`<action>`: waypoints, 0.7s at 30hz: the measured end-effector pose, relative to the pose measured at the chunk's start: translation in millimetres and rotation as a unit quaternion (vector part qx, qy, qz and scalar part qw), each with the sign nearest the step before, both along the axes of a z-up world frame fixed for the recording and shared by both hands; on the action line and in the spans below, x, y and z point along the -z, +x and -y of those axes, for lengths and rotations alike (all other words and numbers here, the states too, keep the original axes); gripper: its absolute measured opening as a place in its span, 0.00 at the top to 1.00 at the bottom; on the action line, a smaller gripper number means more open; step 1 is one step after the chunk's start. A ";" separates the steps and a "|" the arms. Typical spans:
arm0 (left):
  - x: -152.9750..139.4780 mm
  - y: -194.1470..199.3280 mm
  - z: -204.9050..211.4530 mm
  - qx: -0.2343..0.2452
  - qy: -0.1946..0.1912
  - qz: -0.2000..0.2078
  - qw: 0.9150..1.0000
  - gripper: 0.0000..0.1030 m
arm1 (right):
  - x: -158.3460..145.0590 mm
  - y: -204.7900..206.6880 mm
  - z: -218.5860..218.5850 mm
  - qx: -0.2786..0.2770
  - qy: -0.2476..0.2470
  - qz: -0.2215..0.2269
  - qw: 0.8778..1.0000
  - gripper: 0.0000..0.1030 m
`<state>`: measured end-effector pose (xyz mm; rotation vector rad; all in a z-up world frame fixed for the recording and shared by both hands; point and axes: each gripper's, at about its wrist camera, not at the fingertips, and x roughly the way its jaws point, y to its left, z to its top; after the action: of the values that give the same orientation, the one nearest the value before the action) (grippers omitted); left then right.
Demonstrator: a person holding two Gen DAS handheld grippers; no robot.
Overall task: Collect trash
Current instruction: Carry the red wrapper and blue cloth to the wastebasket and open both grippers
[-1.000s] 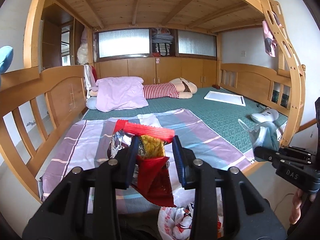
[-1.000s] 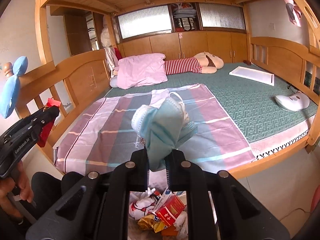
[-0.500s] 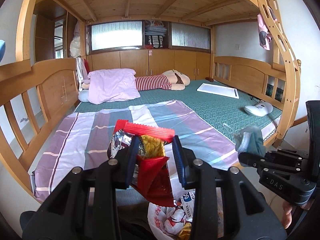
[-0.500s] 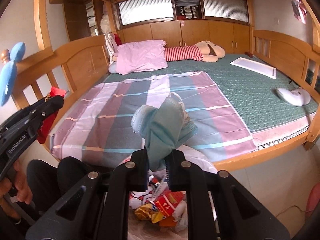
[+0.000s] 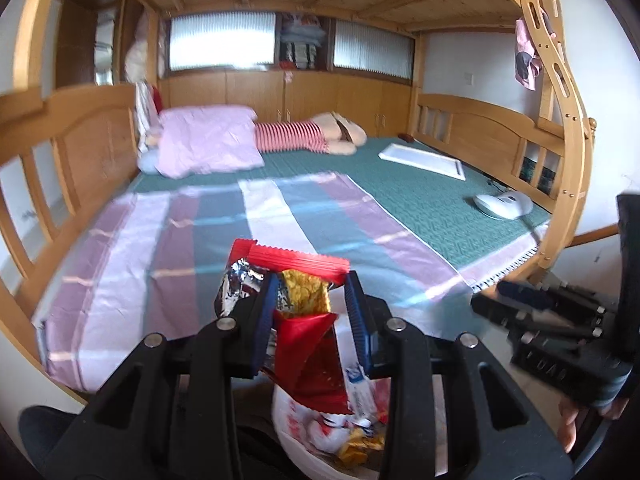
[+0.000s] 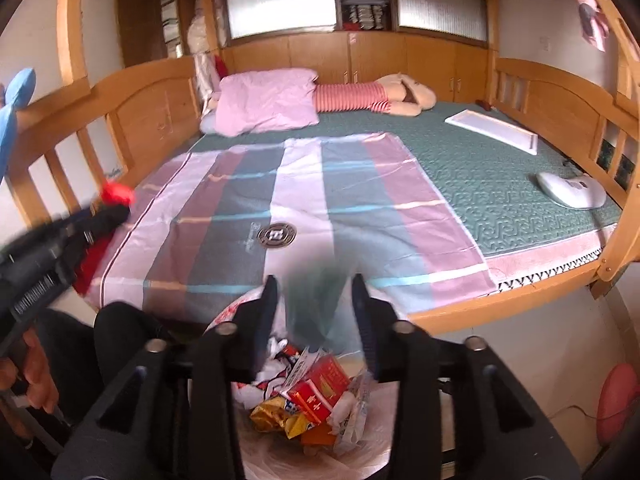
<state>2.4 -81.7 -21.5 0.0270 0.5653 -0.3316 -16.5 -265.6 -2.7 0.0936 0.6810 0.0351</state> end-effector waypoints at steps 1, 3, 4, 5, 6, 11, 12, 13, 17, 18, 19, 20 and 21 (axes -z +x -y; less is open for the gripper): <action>3.9 2.4 1.4 0.010 -0.007 -0.010 1.000 0.66 | -3.3 -2.1 4.1 0.009 0.000 0.007 1.000 0.53; 14.4 9.2 5.1 0.037 -0.030 -0.040 0.998 0.66 | -11.5 -7.7 15.4 0.034 0.000 0.026 0.999 0.50; 22.2 13.8 8.9 0.059 -0.044 -0.061 0.995 0.66 | -14.9 -10.2 20.5 0.044 -0.001 0.034 0.998 0.47; 28.8 17.1 13.1 0.076 -0.052 -0.078 0.993 0.66 | -16.9 -11.6 25.2 0.053 -0.003 0.039 0.998 0.46; 36.6 19.8 18.2 0.095 -0.059 -0.095 0.989 0.66 | -19.4 -14.0 30.0 0.063 -0.005 0.045 0.997 0.46; 61.2 19.7 42.7 0.162 -0.060 -0.137 0.975 0.52 | -22.4 -20.7 43.2 0.084 -0.007 0.058 0.995 0.40; 62.0 17.4 45.5 0.163 -0.055 -0.134 0.976 0.35 | -22.3 -21.5 44.6 0.087 -0.005 0.060 0.994 0.37; 60.8 15.4 46.4 0.159 -0.050 -0.126 0.978 0.26 | -22.0 -23.0 44.7 0.088 -0.004 0.062 0.994 0.32; 42.7 5.6 37.8 0.111 -0.024 -0.077 0.991 0.10 | -24.9 -27.0 45.5 0.098 0.003 0.078 0.992 0.14; 36.0 2.7 35.4 0.094 -0.012 -0.059 0.994 0.07 | -26.1 -28.2 45.0 0.098 0.003 0.083 0.992 0.13; 28.1 -1.2 31.5 0.078 -0.003 -0.039 0.996 0.06 | -27.7 -28.7 44.5 0.099 0.003 0.087 0.991 0.10; 21.9 -4.2 28.7 0.065 0.006 -0.024 0.998 0.04 | -29.3 -30.6 43.6 0.101 0.001 0.093 0.991 0.07; 14.6 -8.4 26.1 0.049 0.017 -0.006 0.999 0.04 | -30.9 -32.3 43.2 0.104 -0.002 0.101 0.989 0.05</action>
<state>-5.9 -107.8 -36.0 0.0860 0.5825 -0.4176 -48.8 -308.8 28.2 0.1557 0.4670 -0.1562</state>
